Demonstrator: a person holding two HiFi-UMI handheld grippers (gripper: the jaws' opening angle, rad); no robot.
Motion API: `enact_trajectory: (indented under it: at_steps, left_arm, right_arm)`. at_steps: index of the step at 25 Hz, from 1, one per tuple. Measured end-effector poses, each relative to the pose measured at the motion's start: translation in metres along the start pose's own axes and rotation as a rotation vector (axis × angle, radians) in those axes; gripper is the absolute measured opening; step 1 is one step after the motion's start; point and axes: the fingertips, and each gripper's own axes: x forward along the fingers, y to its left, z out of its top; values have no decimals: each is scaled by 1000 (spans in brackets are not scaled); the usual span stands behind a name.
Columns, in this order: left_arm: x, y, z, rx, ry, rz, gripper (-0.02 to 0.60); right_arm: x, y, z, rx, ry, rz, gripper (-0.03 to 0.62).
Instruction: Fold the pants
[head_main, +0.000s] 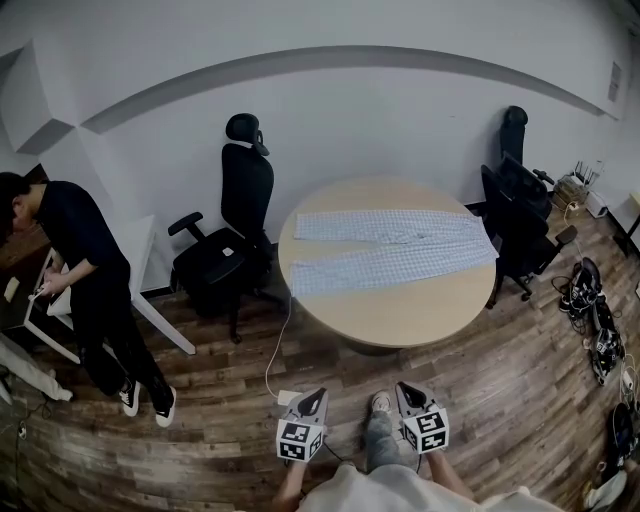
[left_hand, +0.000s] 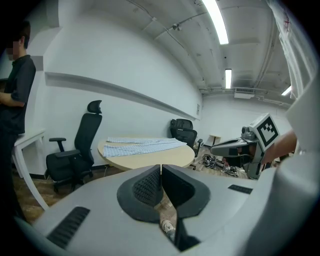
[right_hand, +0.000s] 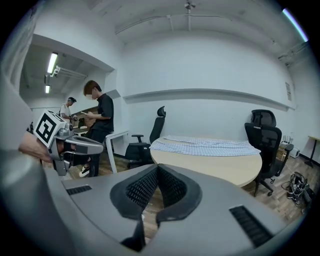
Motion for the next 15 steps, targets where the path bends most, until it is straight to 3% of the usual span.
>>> enact_trajectory:
  at_steps: [7,15]
  left_arm:
    - [48,20,13,14,19,7,37]
    - [137,59,57,38,16,29,37]
  right_arm:
    - [45,-32,5,21,2,24,29]
    - [124,-100,36,31,-17,43,29]
